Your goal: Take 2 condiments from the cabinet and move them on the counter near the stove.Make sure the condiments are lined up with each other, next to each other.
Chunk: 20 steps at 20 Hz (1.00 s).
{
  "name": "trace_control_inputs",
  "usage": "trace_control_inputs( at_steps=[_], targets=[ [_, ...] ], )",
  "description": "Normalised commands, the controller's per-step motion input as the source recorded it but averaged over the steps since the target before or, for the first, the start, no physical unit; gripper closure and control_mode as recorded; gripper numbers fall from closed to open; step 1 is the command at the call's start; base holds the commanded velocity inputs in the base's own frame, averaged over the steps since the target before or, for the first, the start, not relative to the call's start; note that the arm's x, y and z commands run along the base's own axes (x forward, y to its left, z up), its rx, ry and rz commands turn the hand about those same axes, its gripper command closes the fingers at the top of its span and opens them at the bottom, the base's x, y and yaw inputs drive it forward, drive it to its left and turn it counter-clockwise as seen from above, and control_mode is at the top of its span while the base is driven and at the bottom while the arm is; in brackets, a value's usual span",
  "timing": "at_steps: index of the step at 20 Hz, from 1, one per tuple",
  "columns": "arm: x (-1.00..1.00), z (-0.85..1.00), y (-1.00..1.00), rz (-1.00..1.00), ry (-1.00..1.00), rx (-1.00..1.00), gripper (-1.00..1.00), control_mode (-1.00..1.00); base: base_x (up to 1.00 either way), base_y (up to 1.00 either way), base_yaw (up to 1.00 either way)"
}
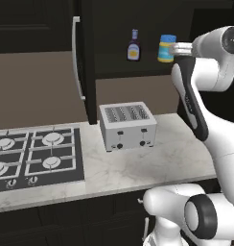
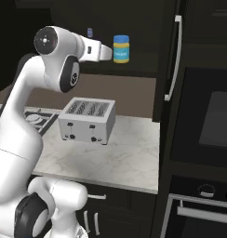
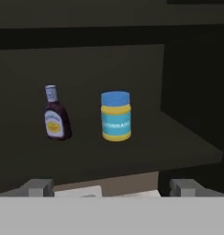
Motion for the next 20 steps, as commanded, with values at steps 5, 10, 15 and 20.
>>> trace_control_inputs(
  at_steps=[5, 10, 15, 20],
  targets=[
    [0.34, 0.00, -0.18, 0.02, 0.00, 0.00, -1.00, -1.00, 0.00, 0.00, 0.00],
    [0.34, 0.00, -0.14, 0.00, 0.00, 0.00, -1.00, -1.00, 0.00, 0.00, 0.00],
    [0.28, 0.00, -0.11, 0.00, 0.00, 0.00, -1.00, -1.00, 0.00, 0.00, 0.00],
    [0.24, 0.00, 0.00, 0.00, 0.00, 0.00, -1.00, -1.00, 0.00, 0.00, 0.00]
  ],
)
